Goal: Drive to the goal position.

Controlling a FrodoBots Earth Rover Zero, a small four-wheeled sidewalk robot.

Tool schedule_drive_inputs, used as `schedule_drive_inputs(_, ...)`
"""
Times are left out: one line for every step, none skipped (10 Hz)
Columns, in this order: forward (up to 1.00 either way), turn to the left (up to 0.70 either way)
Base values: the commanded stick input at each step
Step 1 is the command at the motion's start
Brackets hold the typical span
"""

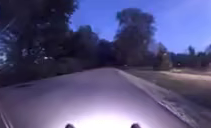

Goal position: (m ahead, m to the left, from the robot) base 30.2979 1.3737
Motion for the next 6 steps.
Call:
schedule_drive_inputs(1.00, 0.00)
schedule_drive_inputs(1.00, 0.00)
schedule_drive_inputs(1.00, 0.00)
schedule_drive_inputs(1.00, 0.00)
schedule_drive_inputs(1.00, 0.00)
schedule_drive_inputs(1.00, 0.00)
